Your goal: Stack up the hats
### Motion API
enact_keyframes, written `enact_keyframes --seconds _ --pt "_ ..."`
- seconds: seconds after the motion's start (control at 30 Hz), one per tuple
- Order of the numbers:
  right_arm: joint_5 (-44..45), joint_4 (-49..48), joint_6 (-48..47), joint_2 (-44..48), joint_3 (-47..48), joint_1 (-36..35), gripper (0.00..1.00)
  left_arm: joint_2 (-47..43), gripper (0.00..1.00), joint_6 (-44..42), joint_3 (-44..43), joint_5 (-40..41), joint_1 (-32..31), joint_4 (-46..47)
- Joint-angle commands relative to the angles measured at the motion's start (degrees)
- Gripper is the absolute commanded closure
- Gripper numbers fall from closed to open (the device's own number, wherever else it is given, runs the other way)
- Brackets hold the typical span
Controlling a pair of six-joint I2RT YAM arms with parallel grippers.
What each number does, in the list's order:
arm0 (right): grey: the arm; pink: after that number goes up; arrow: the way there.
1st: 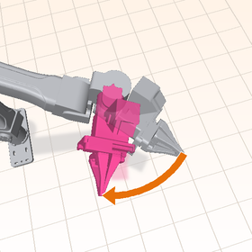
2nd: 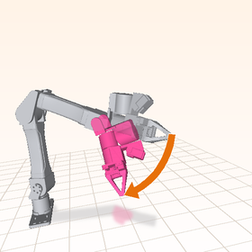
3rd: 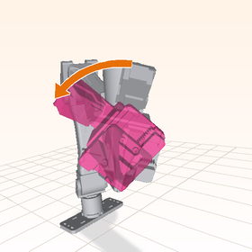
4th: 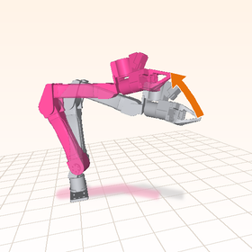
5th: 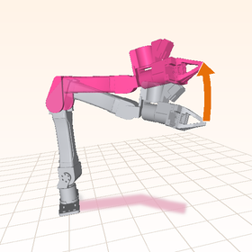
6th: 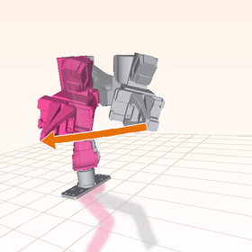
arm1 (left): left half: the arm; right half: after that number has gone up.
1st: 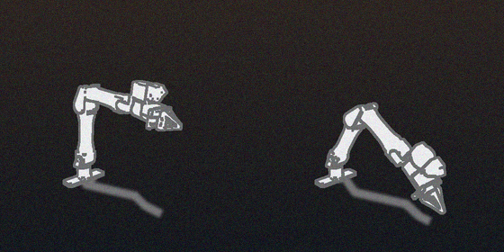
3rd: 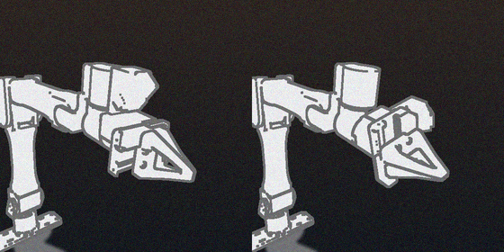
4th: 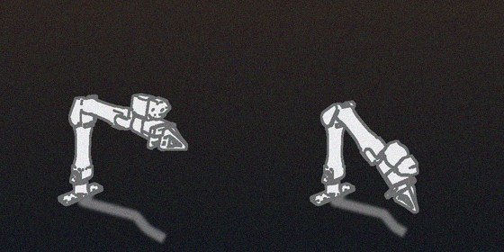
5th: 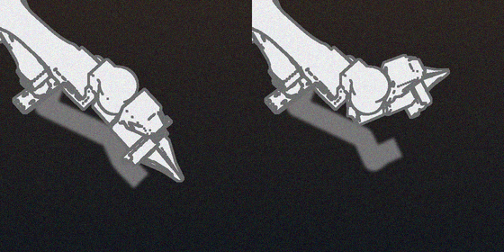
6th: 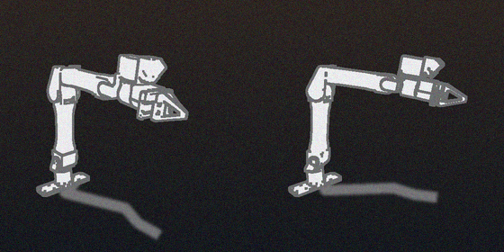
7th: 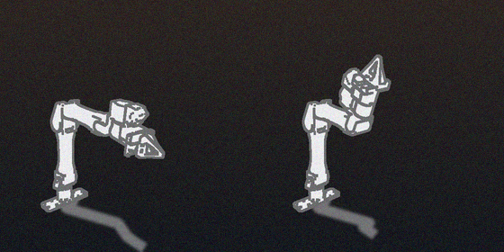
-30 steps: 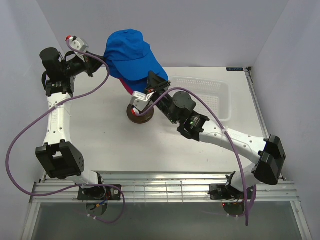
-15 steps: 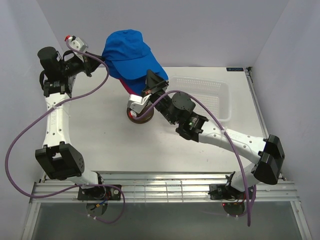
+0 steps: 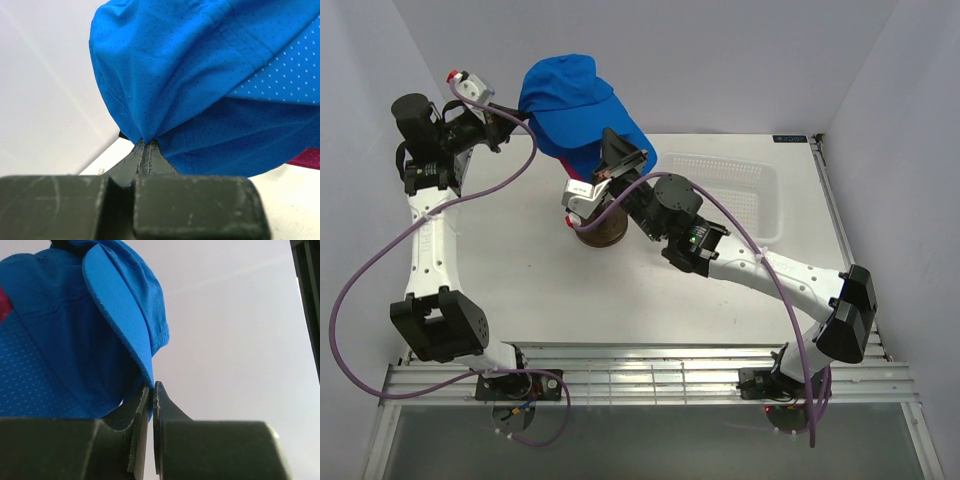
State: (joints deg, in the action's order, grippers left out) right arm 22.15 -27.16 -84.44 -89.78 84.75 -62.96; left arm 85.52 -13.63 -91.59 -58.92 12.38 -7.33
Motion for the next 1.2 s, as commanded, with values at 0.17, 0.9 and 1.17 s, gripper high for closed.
enact_keyframes --seconds 0.17,0.9,1.17 --pt "-1.5 1.3 -4.3 8.1 -7.7 -2.1 0.92 -4.5 1.00 -7.9 1.7 0.9 0.5 -5.8" --pt "-5.5 19.8 9.7 13.0 -12.9 1.2 0.92 -3.8 1.00 -9.1 8.4 -2.9 0.1 -6.7" --pt "-9.1 23.7 12.9 12.5 -14.3 2.8 0.92 -3.4 1.00 -9.0 9.6 -3.0 -0.7 -6.7"
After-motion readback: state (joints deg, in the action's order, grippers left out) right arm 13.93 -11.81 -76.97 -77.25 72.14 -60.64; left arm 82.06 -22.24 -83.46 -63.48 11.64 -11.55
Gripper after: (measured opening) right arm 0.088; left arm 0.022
